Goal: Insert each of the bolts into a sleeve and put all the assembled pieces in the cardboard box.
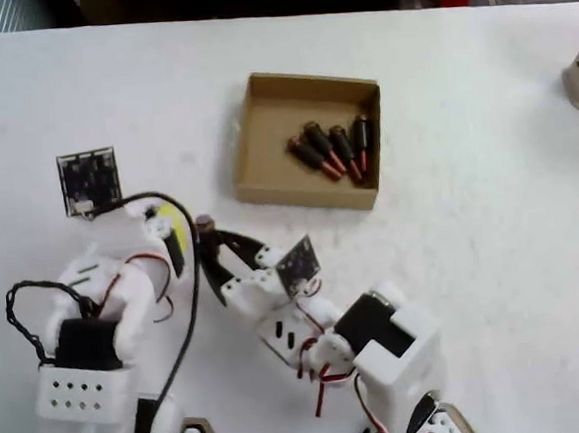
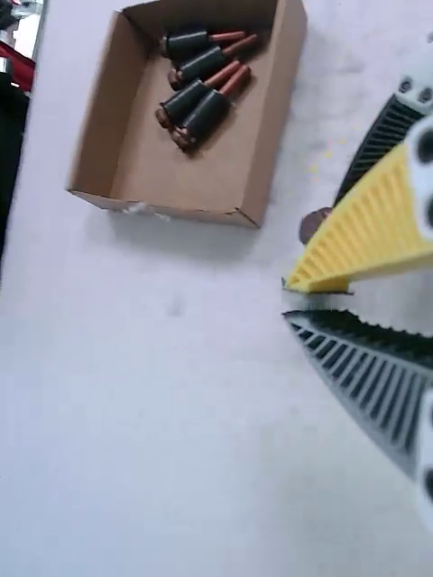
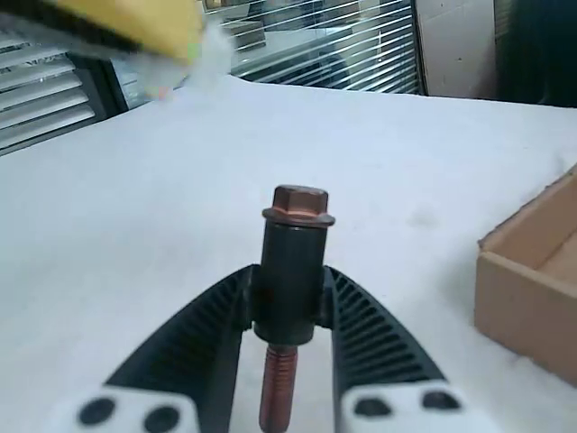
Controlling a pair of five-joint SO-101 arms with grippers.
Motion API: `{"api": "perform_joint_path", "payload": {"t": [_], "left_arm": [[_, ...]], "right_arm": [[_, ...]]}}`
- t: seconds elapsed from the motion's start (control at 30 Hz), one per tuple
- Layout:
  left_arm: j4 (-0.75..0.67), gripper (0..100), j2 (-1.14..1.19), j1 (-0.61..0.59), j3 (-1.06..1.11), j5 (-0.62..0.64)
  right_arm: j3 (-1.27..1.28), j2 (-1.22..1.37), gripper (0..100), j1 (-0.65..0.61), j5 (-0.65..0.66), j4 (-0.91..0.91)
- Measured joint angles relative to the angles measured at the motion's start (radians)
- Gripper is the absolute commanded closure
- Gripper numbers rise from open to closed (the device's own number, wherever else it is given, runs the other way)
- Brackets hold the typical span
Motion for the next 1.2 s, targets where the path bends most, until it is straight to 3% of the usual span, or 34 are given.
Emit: {"api": "perform_joint_path", "payload": {"t": [0.2,0.43,0.83,1.03,1.2], "left_arm": [[0.169,98,0.0,0.0,0.0,0.0],[0.083,98,-0.129,-0.014,0.183,-0.097],[0.06,98,-0.646,-0.089,0.574,-0.106],[0.068,98,-0.681,-0.089,0.644,-0.121],[0.069,98,-0.681,-0.089,0.684,-0.23]], "right_arm": [[0.018,-0.006,98.3,0.015,0.0,0.0],[0.103,-0.146,98.3,0.023,0.0,0.068],[0.121,-0.605,98.2,0.247,0.0,0.545],[0.121,-0.838,98.2,0.367,0.0,0.832],[0.021,-0.985,98.1,0.457,0.0,1.165]]}}
